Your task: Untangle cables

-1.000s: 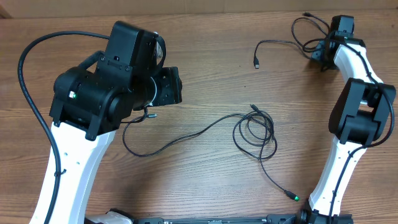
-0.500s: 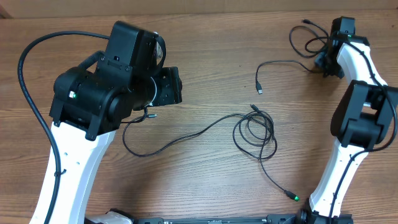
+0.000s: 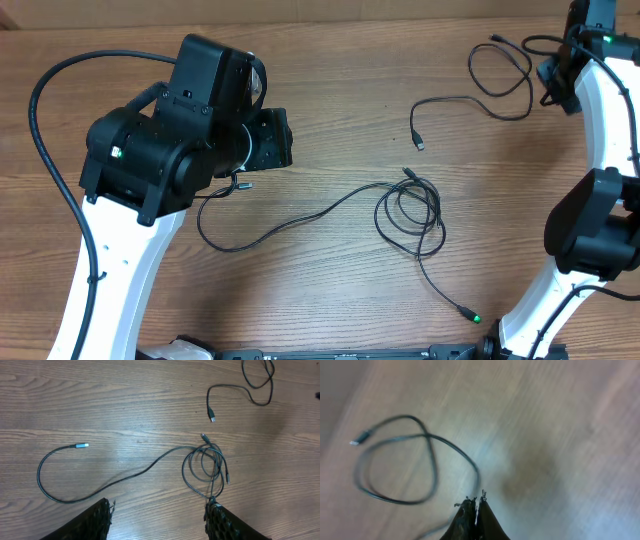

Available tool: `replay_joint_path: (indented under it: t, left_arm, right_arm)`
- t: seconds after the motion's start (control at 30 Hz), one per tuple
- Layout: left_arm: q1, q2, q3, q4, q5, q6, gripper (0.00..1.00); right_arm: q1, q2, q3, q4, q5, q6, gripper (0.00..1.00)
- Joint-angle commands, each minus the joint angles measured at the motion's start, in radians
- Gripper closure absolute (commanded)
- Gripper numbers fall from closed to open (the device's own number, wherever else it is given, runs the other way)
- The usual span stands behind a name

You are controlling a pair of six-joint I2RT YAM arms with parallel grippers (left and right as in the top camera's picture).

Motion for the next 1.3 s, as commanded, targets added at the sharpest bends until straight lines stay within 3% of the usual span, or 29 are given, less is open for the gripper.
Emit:
replay_joint_path:
  t: [0.0, 0.07, 0.2, 0.63, 0.73, 0.77, 0.87, 0.97, 1.2, 1.27]
  left_arm:
    - [0.003, 0.010, 0.014, 0.001, 0.006, 0.015, 0.38]
    - [0.003, 0.010, 0.014, 0.002, 0.006, 0.015, 0.38]
    - [0.003, 0.010, 0.014, 0.003, 0.006, 0.015, 0.38]
    - [0.003, 0.010, 0.014, 0.002, 0.006, 0.015, 0.38]
    - [0.003, 0.010, 0.014, 0.002, 0.006, 0.015, 0.38]
    - [0.003, 0.010, 0.014, 0.002, 0.006, 0.015, 0.38]
    - [0.003, 0.010, 0.014, 0.001, 0.006, 0.015, 0.38]
    - [0.003, 0.010, 0.014, 0.001, 0.006, 0.015, 0.37]
    - [0.003, 0.010, 0.014, 0.002, 0.006, 0.015, 0.37]
    - [0.003, 0.010, 0.014, 0.001, 0.006, 0.015, 0.37]
  right_arm:
    - [0.030, 0.003, 0.003, 0.057, -0.071, -0.147, 0.87]
    - [0.045, 0.015, 0.003, 0.084, -0.138, -0.213, 0.68]
    - [0.075, 0.032, 0.002, 0.071, -0.203, -0.216, 0.51]
    - [0.244, 0.141, 0.002, -0.058, -0.351, -0.263, 0.44]
    - [0.296, 0.166, 0.001, -0.066, -0.351, -0.332, 0.37]
    - [0.318, 0.174, 0.001, -0.074, -0.346, -0.354, 0.27]
    - [0.352, 0.185, 0.001, -0.102, -0.333, -0.358, 0.20]
    - [0.377, 0.205, 0.001, -0.114, -0.311, -0.373, 0.20]
    - [0.388, 0.231, -0.030, -0.112, -0.295, -0.425, 0.35]
    - [0.389, 0.231, -0.054, -0.098, -0.296, -0.425, 0.43]
